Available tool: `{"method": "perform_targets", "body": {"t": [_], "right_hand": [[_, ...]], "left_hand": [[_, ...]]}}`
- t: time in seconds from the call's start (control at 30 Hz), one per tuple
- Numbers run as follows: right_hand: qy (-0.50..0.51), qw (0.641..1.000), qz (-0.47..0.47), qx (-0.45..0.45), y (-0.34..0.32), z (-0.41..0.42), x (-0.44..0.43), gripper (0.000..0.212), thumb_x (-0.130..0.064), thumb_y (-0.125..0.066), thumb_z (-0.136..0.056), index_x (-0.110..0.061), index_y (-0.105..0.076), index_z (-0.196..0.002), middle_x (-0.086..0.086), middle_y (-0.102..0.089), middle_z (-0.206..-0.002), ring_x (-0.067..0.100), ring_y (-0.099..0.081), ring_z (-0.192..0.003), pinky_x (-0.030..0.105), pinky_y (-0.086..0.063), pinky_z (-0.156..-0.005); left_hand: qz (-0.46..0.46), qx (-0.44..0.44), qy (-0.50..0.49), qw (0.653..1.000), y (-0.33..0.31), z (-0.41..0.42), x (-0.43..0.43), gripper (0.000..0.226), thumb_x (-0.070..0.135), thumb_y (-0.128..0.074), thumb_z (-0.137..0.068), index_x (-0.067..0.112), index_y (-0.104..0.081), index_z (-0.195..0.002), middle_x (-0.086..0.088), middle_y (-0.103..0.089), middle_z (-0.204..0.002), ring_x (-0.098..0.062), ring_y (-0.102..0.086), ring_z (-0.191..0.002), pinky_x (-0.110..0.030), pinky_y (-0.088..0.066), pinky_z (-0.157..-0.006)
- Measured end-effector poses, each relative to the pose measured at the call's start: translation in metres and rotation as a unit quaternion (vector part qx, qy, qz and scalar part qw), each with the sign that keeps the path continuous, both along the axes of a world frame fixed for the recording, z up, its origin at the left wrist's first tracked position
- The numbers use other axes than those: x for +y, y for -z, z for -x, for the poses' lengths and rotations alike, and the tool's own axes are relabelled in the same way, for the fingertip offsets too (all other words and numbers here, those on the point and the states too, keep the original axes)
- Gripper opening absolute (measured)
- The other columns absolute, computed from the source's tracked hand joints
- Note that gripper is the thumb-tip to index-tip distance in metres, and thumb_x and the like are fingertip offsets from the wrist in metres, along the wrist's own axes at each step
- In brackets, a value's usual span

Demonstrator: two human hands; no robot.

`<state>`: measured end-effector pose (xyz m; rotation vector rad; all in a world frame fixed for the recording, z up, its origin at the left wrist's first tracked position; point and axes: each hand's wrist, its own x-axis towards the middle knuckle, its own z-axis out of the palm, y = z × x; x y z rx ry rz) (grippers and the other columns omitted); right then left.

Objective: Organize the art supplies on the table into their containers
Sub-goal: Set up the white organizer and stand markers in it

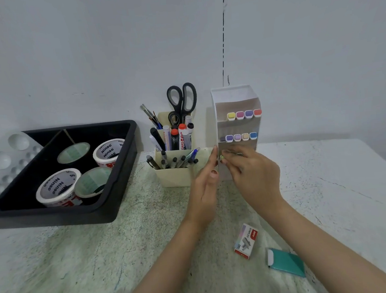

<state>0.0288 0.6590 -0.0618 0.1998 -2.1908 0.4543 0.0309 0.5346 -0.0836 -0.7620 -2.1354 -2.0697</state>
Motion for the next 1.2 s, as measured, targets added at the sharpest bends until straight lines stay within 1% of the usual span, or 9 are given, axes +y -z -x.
{"method": "perform_targets", "body": {"t": [0.13, 0.3, 0.4, 0.63, 0.77, 0.83, 0.93, 1.03, 1.2], "right_hand": [[-0.032, 0.998, -0.031, 0.035, 0.007, -0.004, 0.006, 0.013, -0.018, -0.064, -0.086, -0.021, -0.077, -0.09, -0.004, -0.071, -0.104, 0.013, -0.064, -0.059, 0.018, -0.038, -0.042], [-0.034, 0.996, -0.08, -0.008, 0.022, -0.014, 0.013, 0.026, -0.024, -0.057, -0.089, -0.02, -0.069, -0.113, 0.004, -0.066, -0.116, 0.015, -0.061, -0.057, 0.016, -0.031, -0.046], [-0.042, 0.996, -0.075, -0.032, 0.022, -0.018, 0.01, 0.031, -0.022, -0.05, -0.09, -0.017, -0.067, -0.115, 0.007, -0.063, -0.12, 0.015, -0.06, -0.058, 0.014, -0.029, -0.047], [-0.052, 0.993, -0.064, -0.081, 0.018, -0.02, 0.01, 0.039, -0.018, -0.046, -0.088, -0.018, -0.061, -0.123, 0.006, -0.058, -0.125, 0.017, -0.062, -0.071, 0.017, -0.036, -0.045], [-0.076, 0.989, -0.052, -0.113, 0.013, -0.028, 0.013, 0.048, -0.012, -0.054, -0.083, -0.019, -0.054, -0.13, 0.005, -0.053, -0.133, 0.014, -0.06, -0.072, 0.016, -0.039, -0.046], [-0.1, 0.986, -0.029, -0.129, 0.01, -0.035, 0.017, 0.05, -0.01, -0.06, -0.083, -0.02, -0.053, -0.131, 0.005, -0.05, -0.135, 0.01, -0.057, -0.069, 0.013, -0.04, -0.05], [-0.121, 0.978, 0.009, -0.171, 0.005, -0.055, 0.028, 0.029, -0.018, -0.06, -0.086, -0.025, -0.065, -0.113, -0.008, -0.056, -0.12, -0.003, -0.052, -0.07, 0.004, -0.033, -0.057], [-0.13, 0.952, 0.005, -0.278, 0.001, -0.081, 0.049, 0.016, -0.027, -0.06, -0.087, -0.037, -0.067, -0.098, -0.027, -0.054, -0.096, -0.004, -0.052, -0.068, 0.006, -0.032, -0.058], [-0.139, 0.892, -0.062, -0.425, -0.004, -0.121, 0.066, 0.021, -0.051, -0.055, -0.079, -0.035, -0.067, -0.087, -0.023, -0.053, -0.076, -0.009, -0.05, -0.08, 0.011, -0.032, -0.058]], "left_hand": [[0.008, -0.003, -0.003, 1.0, 0.0, 0.0, -0.002, 0.056, 0.04, -0.03, -0.096, 0.016, -0.026, -0.146, 0.002, -0.032, -0.151, -0.01, -0.028, -0.14, -0.035, -0.024, -0.116], [0.006, 0.0, -0.001, 1.0, 0.0, 0.0, -0.002, 0.058, 0.043, -0.032, -0.097, 0.013, -0.025, -0.146, 0.0, -0.032, -0.152, -0.012, -0.028, -0.141, -0.035, -0.025, -0.115], [0.004, -0.001, 0.0, 1.0, -0.001, -0.002, -0.001, 0.056, 0.039, -0.031, -0.097, 0.013, -0.024, -0.146, 0.002, -0.034, -0.151, -0.011, -0.029, -0.14, -0.027, -0.026, -0.113], [-0.001, -0.007, 0.006, 1.0, -0.001, -0.002, -0.002, 0.054, 0.037, -0.031, -0.096, 0.017, -0.024, -0.146, 0.003, -0.033, -0.15, -0.008, -0.029, -0.139, -0.024, -0.026, -0.113], [0.001, -0.012, -0.006, 1.0, -0.002, -0.003, -0.001, 0.055, 0.039, -0.033, -0.096, 0.017, -0.025, -0.146, 0.006, -0.034, -0.15, -0.005, -0.029, -0.139, -0.022, -0.026, -0.113], [0.024, -0.022, -0.022, 0.999, -0.003, -0.004, -0.001, 0.051, 0.038, -0.038, -0.096, 0.027, -0.027, -0.144, 0.011, -0.035, -0.149, -0.001, -0.03, -0.137, -0.023, -0.028, -0.112], [0.101, -0.018, -0.083, 0.991, -0.002, -0.014, -0.001, 0.046, 0.025, -0.05, -0.095, 0.043, -0.031, -0.134, 0.026, -0.042, -0.134, 0.01, -0.037, -0.126, -0.019, -0.034, -0.104], [0.197, 0.031, -0.142, 0.97, 0.007, -0.034, -0.004, 0.039, 0.018, -0.057, -0.091, 0.033, -0.044, -0.124, 0.021, -0.049, -0.112, 0.007, -0.045, -0.106, -0.017, -0.041, -0.089], [0.311, 0.067, -0.104, 0.942, 0.019, -0.07, -0.01, 0.017, 0.033, -0.059, -0.085, 0.029, -0.051, -0.099, 0.019, -0.046, -0.089, 0.0, -0.047, -0.087, -0.01, -0.037, -0.069]]}}
